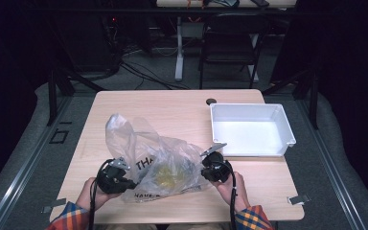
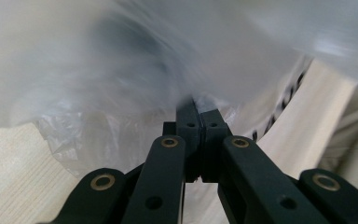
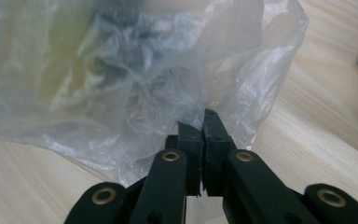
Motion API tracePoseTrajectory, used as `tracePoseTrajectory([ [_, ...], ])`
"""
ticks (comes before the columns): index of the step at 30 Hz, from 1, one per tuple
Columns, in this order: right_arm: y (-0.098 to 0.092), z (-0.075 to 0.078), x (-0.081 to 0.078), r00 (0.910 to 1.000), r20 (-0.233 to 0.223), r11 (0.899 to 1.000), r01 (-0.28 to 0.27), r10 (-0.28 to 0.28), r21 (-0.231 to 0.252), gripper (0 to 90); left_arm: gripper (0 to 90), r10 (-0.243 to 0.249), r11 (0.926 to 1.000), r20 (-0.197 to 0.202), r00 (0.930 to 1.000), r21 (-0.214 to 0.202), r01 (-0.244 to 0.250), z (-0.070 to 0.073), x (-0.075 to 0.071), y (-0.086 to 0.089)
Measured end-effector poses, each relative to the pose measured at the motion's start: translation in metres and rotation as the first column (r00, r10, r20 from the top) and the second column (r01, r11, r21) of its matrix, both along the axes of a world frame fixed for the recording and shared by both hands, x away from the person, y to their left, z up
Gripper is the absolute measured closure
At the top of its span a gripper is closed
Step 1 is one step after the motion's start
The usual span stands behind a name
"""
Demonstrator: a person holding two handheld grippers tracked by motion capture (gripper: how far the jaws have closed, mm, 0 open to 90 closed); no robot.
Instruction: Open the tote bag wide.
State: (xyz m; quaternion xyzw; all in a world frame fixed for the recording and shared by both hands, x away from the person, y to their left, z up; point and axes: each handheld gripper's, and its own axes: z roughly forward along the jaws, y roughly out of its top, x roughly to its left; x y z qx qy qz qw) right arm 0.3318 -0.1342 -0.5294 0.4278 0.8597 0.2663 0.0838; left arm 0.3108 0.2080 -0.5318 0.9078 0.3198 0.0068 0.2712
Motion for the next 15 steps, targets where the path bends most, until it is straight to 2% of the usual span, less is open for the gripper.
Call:
tracePoseTrajectory([
  [1, 0.001, -0.002, 0.000, 0.9999, -0.002, 1.000, 0.011, -0.011, 0.004, 88.8, 90.0, -0.012, 0.9994, 0.008, 0.9999, 0.033, 0.012, -0.002, 0.002, 0.000],
  [2, 0.001, -0.005, 0.000, 0.9997, 0.002, 1.000, 0.026, -0.026, 0.006, 88.8, 90.0, -0.004, 0.9987, 0.019, 0.9998, 0.051, 0.003, -0.004, 0.003, -0.001],
  [3, 0.000, -0.003, 0.001, 0.9998, -0.013, 1.000, 0.014, -0.015, -0.017, 88.8, 90.0, 0.008, 0.9975, 0.029, 0.9996, 0.069, -0.010, -0.006, 0.004, -0.002],
  [4, 0.000, -0.005, 0.002, 0.9996, -0.017, 1.000, 0.022, -0.022, -0.010, 88.7, 90.0, 0.018, 0.9967, 0.027, 0.9995, 0.079, -0.020, -0.008, 0.006, -0.002],
  [5, -0.001, -0.007, 0.003, 0.9995, -0.013, 1.000, 0.028, -0.028, -0.002, 88.7, 90.0, 0.028, 0.9966, 0.026, 0.9993, 0.077, -0.030, -0.010, 0.008, -0.002],
  [6, -0.001, -0.007, 0.004, 0.9994, -0.025, 1.000, 0.024, -0.024, -0.014, 88.7, 90.0, 0.035, 0.9959, 0.032, 0.9989, 0.082, -0.038, -0.011, 0.010, -0.002],
  [7, 0.000, -0.010, 0.004, 0.9991, -0.019, 0.999, 0.039, -0.039, 0.010, 88.6, 90.0, 0.044, 0.9948, 0.041, 0.9982, 0.090, -0.047, -0.013, 0.013, -0.002],
  [8, 0.000, -0.009, 0.004, 0.9991, -0.032, 1.000, 0.026, -0.026, -0.017, 88.5, 90.0, 0.055, 0.9940, 0.049, 0.9973, 0.091, -0.059, -0.013, 0.015, -0.002],
  [10, 0.003, -0.012, 0.003, 0.9990, -0.020, 0.999, 0.040, -0.040, 0.010, 88.4, 90.0, 0.061, 0.9936, 0.053, 0.9967, 0.092, -0.066, -0.015, 0.020, -0.001],
  [12, 0.003, -0.011, 0.003, 0.9988, -0.042, 1.000, 0.026, -0.026, -0.014, 88.2, 90.0, 0.078, 0.9920, 0.058, 0.9952, 0.094, -0.084, -0.015, 0.025, -0.001],
  [14, 0.005, -0.013, 0.003, 0.9983, -0.050, 1.000, 0.028, -0.028, -0.007, 88.2, 90.0, 0.101, 0.9888, 0.085, 0.9913, 0.101, -0.109, -0.017, 0.032, -0.001],
  [15, 0.005, -0.013, 0.003, 0.9978, -0.062, 1.000, 0.021, -0.022, -0.014, 88.0, 90.0, 0.102, 0.9893, 0.080, 0.9916, 0.097, -0.110, -0.017, 0.035, 0.000],
])
